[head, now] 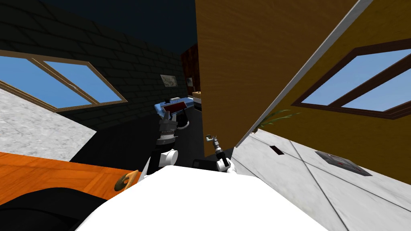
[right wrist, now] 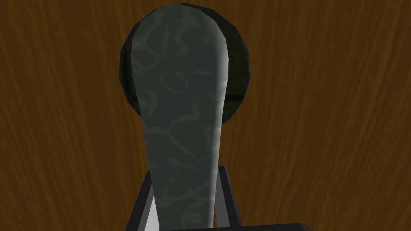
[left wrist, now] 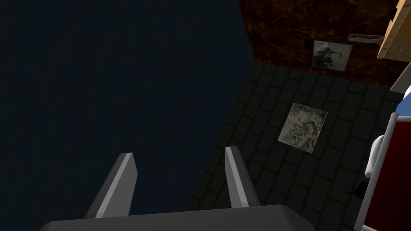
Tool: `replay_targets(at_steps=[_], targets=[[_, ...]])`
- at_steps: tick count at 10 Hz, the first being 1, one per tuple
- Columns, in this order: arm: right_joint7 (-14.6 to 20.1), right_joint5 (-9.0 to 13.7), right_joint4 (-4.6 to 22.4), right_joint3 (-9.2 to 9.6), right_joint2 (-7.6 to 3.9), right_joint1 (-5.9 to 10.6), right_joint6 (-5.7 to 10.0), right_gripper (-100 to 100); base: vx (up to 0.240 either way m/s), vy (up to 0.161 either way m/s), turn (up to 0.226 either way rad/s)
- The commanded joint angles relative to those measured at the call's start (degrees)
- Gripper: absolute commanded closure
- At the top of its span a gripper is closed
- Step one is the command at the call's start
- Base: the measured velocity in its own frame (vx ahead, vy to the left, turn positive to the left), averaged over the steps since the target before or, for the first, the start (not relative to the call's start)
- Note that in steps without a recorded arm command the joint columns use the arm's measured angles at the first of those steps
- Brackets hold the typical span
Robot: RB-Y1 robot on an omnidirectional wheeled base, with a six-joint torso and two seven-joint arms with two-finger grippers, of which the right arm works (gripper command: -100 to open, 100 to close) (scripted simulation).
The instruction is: Push the door open
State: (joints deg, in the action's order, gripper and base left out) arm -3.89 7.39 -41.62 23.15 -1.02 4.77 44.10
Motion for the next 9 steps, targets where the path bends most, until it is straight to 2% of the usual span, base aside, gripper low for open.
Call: replay_targets(at_steps=[1,4,5,6,9], targets=[[-0.49,0.35,-0.32,-1.57,0.48,0.25,-0.28,100,0.116,0.135,-0.056],[-1.02,0.72,0.13,-3.41,1.63,0.42,-0.18,100,0.105,0.159,-0.065],[-0.88,0.77,0.1,-3.35,0.94,0.35,-0.25,100,0.055,0.055,-0.044],[-1.16,1.17,0.18,-4.56,-0.1,0.54,-0.13,100,0.091,0.078,-0.045],[-1.71,1.87,0.56,-6.72,-0.95,0.81,0.01,100,0.155,0.169,-0.073]])
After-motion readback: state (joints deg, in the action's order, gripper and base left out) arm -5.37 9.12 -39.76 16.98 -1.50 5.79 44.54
